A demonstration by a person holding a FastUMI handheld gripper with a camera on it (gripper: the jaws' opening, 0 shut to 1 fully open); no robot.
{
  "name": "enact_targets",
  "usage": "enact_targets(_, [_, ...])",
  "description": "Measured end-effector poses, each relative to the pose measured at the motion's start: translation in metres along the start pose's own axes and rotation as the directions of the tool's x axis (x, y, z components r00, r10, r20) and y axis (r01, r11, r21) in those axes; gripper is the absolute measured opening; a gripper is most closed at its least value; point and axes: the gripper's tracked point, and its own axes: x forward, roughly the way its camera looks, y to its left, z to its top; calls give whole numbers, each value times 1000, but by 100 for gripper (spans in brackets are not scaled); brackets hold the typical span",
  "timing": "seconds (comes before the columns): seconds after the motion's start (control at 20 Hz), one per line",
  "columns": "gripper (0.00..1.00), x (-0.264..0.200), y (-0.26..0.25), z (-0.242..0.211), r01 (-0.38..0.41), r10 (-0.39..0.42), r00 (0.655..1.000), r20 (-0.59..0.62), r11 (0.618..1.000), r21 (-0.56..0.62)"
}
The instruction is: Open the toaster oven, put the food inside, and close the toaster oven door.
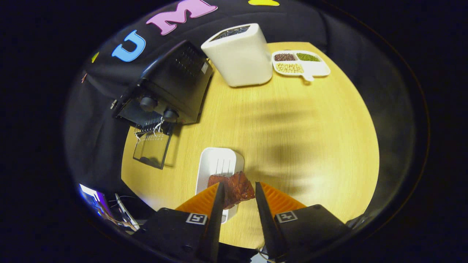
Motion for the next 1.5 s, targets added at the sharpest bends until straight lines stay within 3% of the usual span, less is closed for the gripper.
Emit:
enact_targets(0.15, [28, -4, 20, 17, -110, 108, 994, 32, 993, 39])
enact_targets(0.2, [17, -7, 22, 18, -106, 106, 993, 44, 994, 7])
enact_targets(0.25, [15, -10, 20, 18, -88, 90, 995, 49, 995, -46])
enact_targets(0.5, [15, -30, 31, 17, -2, 20, 992, 122, 990, -140])
enact_targets(0.75, [15, -66, 71, 37, 43, 0, 957, 290, 989, -144])
enact_targets(0.95, [15, -88, 142, 44, -27, 78, 910, 408, 991, -128])
enact_targets(1.2, [15, -79, 237, 39, -140, 184, 866, 465, 982, -129])
enact_targets(1.5, [15, -20, 312, 36, -226, 243, 858, 452, 970, -92])
